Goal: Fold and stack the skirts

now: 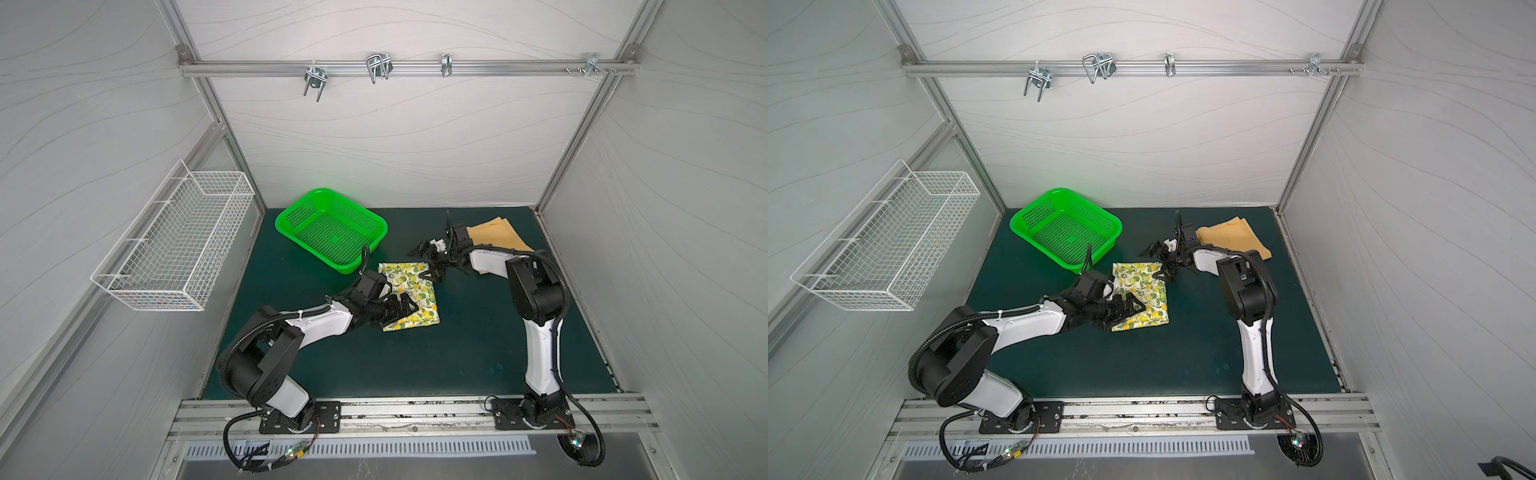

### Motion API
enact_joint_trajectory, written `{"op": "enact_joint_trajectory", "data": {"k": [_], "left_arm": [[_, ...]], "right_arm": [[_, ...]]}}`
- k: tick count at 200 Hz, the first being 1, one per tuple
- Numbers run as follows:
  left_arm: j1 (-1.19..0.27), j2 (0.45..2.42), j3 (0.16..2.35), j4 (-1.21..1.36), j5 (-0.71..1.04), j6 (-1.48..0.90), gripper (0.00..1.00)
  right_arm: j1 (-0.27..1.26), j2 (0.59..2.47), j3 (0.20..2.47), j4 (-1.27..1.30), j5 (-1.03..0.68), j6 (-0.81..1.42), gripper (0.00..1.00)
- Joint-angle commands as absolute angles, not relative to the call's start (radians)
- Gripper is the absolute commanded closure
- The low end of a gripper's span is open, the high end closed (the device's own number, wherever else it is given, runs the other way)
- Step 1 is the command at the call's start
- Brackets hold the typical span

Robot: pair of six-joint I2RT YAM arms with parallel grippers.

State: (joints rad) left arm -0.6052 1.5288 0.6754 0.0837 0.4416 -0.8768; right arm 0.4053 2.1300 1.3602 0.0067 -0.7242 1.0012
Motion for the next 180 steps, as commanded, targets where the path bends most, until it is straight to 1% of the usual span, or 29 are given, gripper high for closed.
{"op": "enact_joint_trajectory", "data": {"k": [1, 31, 67, 131, 180], "left_arm": [[-0.611, 1.540, 0.650, 0.146, 0.427, -0.898, 0.01], [-0.610, 1.545, 0.627, 0.114, 0.406, -0.886, 0.01], [-0.579, 1.576, 0.669, 0.042, 0.394, -0.843, 0.01], [-0.495, 1.732, 0.874, -0.103, 0.394, -0.732, 0.01], [-0.451, 1.870, 1.051, -0.175, 0.411, -0.694, 0.01]], "right_arm": [[0.399, 2.131, 1.309, 0.035, -0.724, 1.018, 0.01], [0.390, 2.098, 1.253, 0.054, -0.711, 1.017, 0.01], [0.368, 2.025, 1.120, 0.128, -0.671, 1.034, 0.01], [0.370, 1.797, 0.814, 0.275, -0.562, 1.078, 0.01], [0.418, 1.702, 0.642, 0.416, -0.505, 1.154, 0.01]]}}
